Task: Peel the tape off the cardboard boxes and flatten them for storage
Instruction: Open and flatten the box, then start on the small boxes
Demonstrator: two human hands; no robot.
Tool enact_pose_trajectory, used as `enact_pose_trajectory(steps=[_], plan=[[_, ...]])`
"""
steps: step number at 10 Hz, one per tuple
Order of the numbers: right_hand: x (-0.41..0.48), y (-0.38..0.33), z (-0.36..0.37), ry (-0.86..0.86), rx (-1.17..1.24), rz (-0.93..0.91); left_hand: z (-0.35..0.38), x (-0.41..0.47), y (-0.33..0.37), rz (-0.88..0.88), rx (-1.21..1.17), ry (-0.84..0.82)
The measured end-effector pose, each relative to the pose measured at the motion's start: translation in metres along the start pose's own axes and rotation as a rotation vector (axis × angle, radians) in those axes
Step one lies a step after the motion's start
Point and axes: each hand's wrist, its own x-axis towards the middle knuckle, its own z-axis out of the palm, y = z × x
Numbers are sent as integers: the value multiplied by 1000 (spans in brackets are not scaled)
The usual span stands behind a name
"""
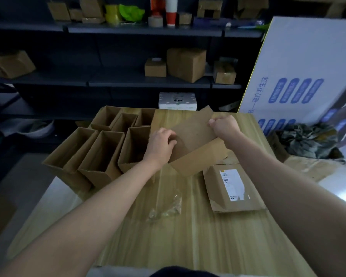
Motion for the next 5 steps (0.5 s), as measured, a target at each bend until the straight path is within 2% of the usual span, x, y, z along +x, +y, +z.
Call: enact_pose_trajectory(steps=[2, 3, 4, 5], plan=[[-2, 14, 6, 53, 68, 44, 1, 0, 1, -119, -4, -27], [-2, 19, 6, -38, -352, -75, -1, 1, 2, -174, 5, -85], [-11, 15, 5, -18, -24, 89, -1, 0, 5, -191, 28, -127], [-13, 25, 7, -3, -369, -10, 1, -3, 7, -164, 87, -174]])
